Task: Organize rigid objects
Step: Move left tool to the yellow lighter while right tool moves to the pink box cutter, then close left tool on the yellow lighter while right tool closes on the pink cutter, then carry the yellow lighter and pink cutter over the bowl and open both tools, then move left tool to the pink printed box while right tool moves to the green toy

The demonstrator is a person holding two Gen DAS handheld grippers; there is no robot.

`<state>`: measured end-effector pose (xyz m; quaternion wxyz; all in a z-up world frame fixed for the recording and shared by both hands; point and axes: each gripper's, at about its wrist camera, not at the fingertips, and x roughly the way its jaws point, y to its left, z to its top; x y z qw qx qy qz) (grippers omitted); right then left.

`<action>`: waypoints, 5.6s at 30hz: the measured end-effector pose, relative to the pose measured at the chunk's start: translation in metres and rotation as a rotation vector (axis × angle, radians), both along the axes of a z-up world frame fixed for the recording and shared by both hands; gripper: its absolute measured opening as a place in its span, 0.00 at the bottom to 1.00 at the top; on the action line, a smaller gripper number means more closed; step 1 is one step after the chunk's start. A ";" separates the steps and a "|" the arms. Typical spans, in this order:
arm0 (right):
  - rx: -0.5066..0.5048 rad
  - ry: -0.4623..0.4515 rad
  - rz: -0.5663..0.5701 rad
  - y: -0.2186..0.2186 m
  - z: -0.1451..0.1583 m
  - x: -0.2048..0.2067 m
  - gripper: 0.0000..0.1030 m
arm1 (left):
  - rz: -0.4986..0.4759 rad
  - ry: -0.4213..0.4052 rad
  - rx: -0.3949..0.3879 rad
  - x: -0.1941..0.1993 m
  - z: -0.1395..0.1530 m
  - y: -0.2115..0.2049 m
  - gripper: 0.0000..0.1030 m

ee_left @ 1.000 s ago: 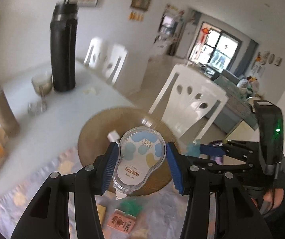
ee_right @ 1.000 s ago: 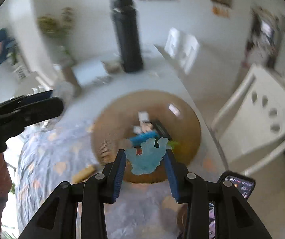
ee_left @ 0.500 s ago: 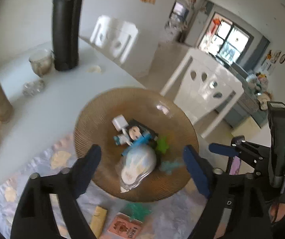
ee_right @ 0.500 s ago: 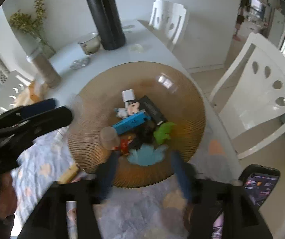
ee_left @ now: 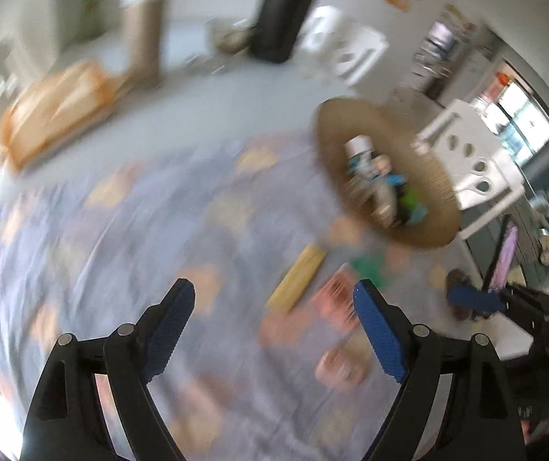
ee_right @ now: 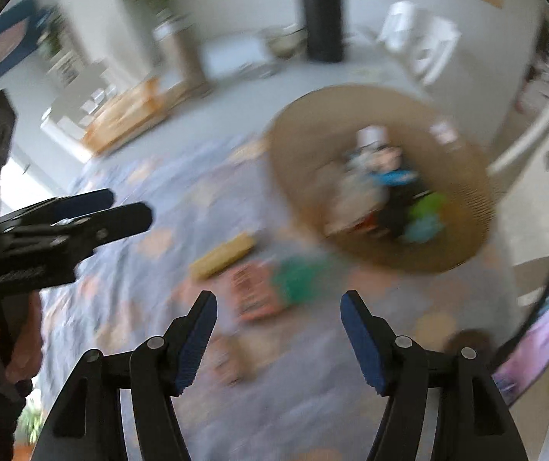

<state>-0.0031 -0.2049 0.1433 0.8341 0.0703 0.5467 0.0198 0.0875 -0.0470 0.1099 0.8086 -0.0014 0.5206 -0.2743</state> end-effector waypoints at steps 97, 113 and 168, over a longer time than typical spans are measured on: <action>-0.141 0.044 0.031 0.013 -0.099 -0.018 0.35 | -0.167 0.095 0.043 -0.039 -0.078 -0.017 0.20; -0.152 -0.233 -0.231 -0.096 0.060 0.015 0.35 | -0.329 -0.199 -0.176 0.020 0.083 -0.130 0.20; -0.034 0.173 -0.350 -0.066 -0.063 -0.028 0.61 | -0.189 0.119 0.005 -0.028 -0.058 -0.071 0.72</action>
